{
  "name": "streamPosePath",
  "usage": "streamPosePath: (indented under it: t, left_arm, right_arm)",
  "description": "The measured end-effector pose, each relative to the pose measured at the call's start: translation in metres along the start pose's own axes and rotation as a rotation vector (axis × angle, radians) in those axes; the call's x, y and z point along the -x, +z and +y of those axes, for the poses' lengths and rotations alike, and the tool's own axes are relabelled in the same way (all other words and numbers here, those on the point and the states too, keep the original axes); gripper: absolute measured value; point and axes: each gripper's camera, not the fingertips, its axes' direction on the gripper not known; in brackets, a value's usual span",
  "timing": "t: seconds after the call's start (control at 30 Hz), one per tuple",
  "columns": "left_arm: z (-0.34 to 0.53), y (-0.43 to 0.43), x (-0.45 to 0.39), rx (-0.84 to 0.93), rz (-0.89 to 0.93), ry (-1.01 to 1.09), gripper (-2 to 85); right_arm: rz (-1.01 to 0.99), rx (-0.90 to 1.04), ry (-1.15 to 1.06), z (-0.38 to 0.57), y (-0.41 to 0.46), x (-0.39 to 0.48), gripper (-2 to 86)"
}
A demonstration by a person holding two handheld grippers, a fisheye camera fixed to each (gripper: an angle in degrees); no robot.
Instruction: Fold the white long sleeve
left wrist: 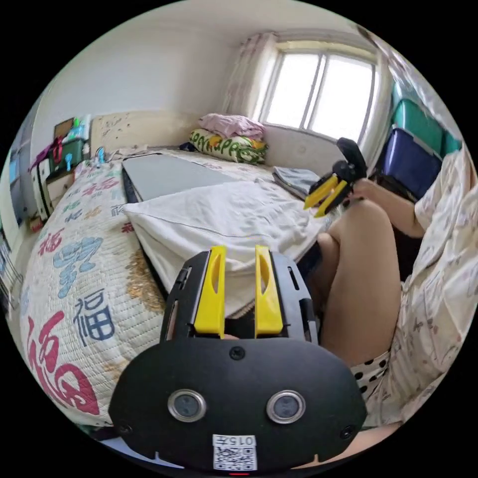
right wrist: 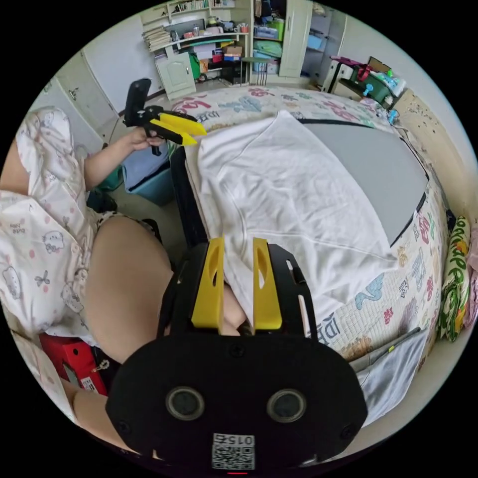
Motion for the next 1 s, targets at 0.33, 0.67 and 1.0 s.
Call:
streamPosePath:
  t: [0.33,0.67,1.0]
  left_arm:
    - [0.075,0.106,0.013,0.197,-0.031,0.242,7.1]
    - [0.145,0.135,0.076,0.283,0.053,0.199,2.8]
    - [0.198,0.167,0.114,0.324,-0.002,0.164,6.1]
  right_arm:
    - [0.080,0.134,-0.063,-0.039,0.008,-0.011,8.2]
    - [-0.022,0.129,0.039,-0.071,-0.101,-0.069,4.6]
    - [0.040,0.055,0.218,-0.068,-0.255,-0.135,5.9]
